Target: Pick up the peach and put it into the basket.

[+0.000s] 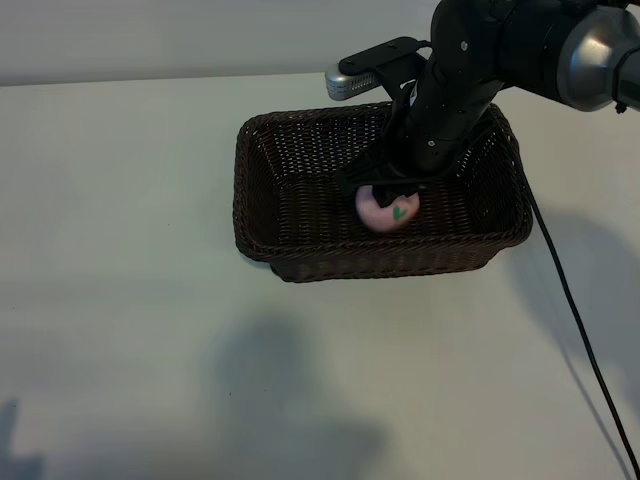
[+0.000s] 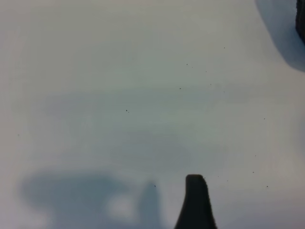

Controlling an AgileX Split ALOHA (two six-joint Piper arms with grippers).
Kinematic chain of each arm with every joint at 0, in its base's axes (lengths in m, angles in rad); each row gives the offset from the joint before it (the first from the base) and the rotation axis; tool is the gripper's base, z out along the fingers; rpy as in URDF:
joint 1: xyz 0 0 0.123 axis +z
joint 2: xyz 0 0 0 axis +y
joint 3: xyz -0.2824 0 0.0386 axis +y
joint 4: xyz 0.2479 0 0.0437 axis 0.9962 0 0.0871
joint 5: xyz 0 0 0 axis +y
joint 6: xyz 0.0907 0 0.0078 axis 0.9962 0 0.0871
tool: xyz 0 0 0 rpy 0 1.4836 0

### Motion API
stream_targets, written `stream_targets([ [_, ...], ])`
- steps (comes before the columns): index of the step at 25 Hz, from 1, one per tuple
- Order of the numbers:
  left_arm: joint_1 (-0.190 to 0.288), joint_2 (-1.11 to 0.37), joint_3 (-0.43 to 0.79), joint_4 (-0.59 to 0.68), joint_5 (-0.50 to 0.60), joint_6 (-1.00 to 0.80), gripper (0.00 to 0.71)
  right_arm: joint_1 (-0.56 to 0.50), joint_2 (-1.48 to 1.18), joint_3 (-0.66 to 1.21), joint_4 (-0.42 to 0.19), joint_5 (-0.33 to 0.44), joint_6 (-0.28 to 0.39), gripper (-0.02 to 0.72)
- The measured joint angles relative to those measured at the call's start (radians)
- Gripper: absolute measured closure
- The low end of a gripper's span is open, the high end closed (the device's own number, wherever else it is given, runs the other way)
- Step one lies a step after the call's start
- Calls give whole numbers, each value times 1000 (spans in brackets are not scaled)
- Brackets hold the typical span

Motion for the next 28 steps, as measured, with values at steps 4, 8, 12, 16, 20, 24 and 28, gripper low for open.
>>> stream_targets([
  [4, 0, 0, 0, 0, 0, 0, 158, 0, 0, -1, 1, 0, -9, 186],
  [8, 0, 0, 0, 0, 0, 0, 158, 0, -5, -1, 5, 0, -9, 146],
  [12, 0, 0, 0, 0, 0, 0, 158, -17, -37, -29, -2, 22, -12, 143],
  [16, 0, 0, 0, 0, 0, 0, 158, -105, -51, -110, -13, 112, -12, 141],
  [20, 0, 0, 0, 0, 0, 1, 158, -227, -51, -160, -33, 183, -20, 143],
  [24, 0, 0, 0, 0, 0, 1, 158, -341, -51, -171, -72, 223, -35, 156],
  [28, 0, 0, 0, 0, 0, 1, 158, -451, -51, -171, -100, 273, -35, 172],
])
